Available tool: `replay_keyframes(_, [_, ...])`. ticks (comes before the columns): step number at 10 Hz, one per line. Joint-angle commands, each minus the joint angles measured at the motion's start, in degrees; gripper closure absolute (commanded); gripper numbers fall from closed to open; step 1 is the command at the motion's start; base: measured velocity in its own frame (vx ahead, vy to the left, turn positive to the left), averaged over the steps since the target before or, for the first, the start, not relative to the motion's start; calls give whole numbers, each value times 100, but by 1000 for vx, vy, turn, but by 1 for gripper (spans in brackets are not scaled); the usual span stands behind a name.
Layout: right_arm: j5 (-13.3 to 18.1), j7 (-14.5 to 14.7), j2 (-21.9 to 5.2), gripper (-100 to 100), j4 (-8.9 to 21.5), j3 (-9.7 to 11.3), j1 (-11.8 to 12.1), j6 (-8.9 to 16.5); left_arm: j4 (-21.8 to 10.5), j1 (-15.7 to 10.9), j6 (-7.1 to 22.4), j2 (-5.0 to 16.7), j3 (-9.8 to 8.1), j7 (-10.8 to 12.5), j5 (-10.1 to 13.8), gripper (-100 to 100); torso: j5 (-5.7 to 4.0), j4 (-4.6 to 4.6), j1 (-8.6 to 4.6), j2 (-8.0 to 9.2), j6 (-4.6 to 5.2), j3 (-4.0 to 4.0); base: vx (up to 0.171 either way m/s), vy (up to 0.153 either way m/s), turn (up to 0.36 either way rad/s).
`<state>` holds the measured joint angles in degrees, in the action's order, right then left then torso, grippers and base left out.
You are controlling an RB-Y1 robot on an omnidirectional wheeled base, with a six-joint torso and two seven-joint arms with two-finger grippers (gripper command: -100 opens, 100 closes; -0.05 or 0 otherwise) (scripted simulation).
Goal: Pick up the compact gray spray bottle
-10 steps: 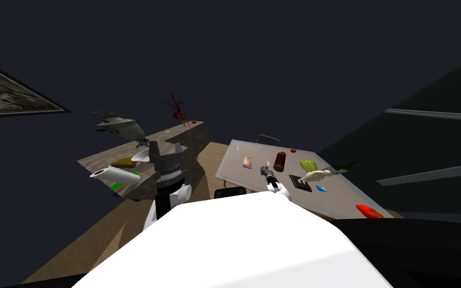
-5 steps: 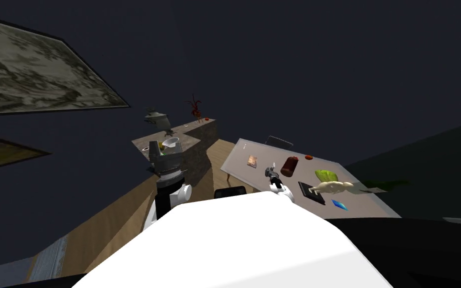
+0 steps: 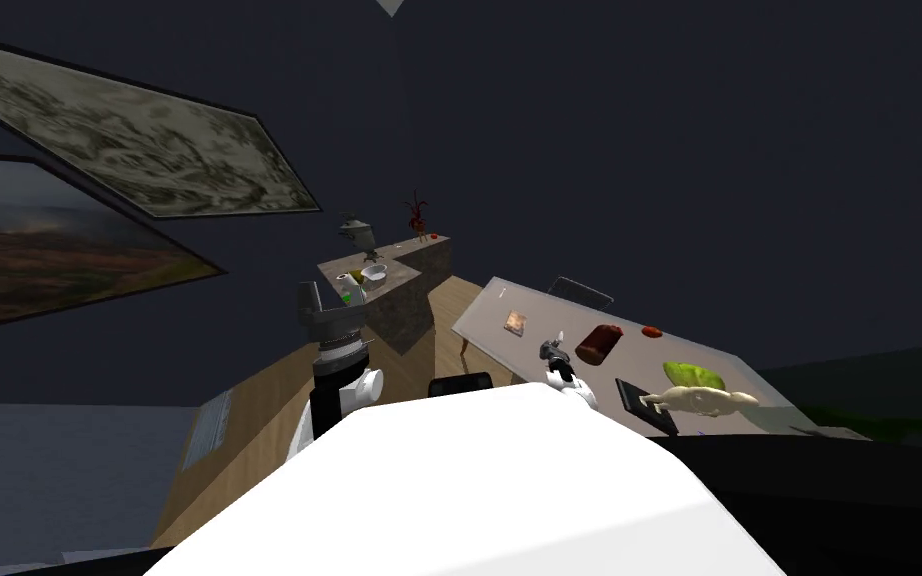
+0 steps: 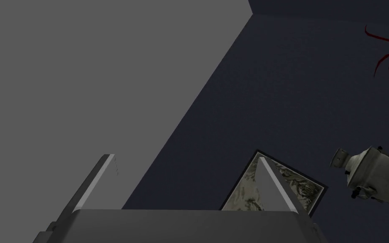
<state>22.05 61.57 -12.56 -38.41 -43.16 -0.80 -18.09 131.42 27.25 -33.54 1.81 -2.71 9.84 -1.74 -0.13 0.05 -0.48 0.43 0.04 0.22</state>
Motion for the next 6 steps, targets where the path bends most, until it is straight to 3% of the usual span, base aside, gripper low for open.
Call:
replay_keyframes(1, [-3,-88,69,100,-286,56,111,202,0,0,0,0,0,0,0,0,0,0,0,0,0,0,-32,0,-19])
replay_keyframes(2, [-3,-88,69,100,-354,56,111,202,0,1,0,0,0,0,0,0,3,-2,-3,-19,3,-9,3,-3,-30])
replay_keyframes(4, [-184,87,65,100,-331,-364,110,295,0,0,0,0,0,0,0,0,1,1,-3,-29,-10,-14,-79,11,370])
replay_keyframes(5, [-130,29,85,100,-370,-235,143,250,0,-1,0,0,1,0,0,0,3,5,7,-10,-13,-3,-51,7,94])
replay_keyframes(6, [-138,29,94,0,-401,-241,143,285,0,1,0,0,-1,0,0,0,4,1,2,-19,2,-8,-6,2,-15])
